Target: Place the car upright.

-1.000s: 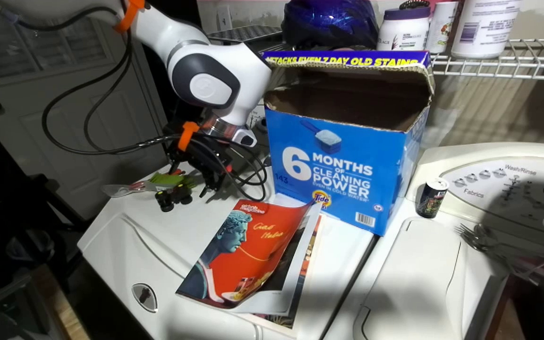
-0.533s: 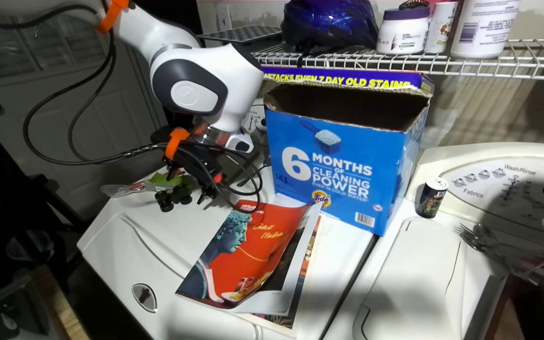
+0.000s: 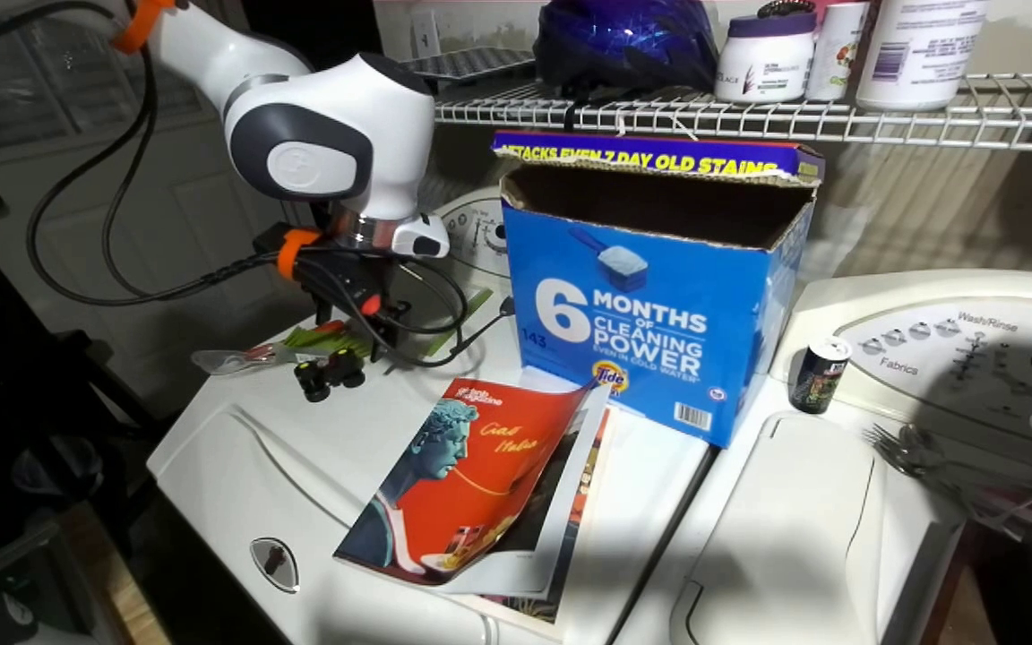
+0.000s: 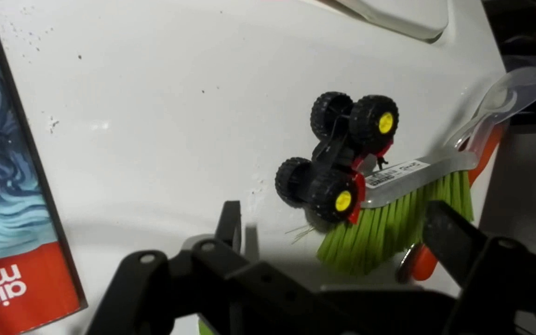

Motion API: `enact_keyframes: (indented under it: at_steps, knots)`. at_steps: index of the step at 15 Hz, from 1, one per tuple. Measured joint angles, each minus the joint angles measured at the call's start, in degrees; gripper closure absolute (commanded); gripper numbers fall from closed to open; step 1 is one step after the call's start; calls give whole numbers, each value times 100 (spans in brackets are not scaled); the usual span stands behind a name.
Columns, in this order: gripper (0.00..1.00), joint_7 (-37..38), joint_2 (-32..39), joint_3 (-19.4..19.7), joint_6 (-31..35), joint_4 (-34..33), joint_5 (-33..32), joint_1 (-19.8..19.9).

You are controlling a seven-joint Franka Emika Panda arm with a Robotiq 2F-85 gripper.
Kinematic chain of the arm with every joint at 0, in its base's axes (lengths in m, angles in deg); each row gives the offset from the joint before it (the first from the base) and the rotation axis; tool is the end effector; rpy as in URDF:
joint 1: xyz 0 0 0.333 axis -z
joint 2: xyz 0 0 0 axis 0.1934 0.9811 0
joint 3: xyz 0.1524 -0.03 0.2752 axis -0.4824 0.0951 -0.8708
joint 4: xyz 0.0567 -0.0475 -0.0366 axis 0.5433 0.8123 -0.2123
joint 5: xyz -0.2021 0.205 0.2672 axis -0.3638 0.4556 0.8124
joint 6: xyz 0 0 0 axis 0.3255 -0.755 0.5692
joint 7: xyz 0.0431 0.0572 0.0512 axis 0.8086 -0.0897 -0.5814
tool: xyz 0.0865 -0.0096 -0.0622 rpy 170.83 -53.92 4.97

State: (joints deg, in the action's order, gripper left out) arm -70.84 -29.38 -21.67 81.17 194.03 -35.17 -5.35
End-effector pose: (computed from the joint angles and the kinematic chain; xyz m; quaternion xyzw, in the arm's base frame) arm 0.4728 -0.0611 0.3208 -0.9749 -0.0941 0.0735 0.1881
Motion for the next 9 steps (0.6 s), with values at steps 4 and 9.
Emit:
enact_keyframes:
  at_steps: [4,9]
  knots:
    - [0,595,27,-182,251,33,-200,-249]
    - [0,1246,93,-310,258,28,-1042,-407]
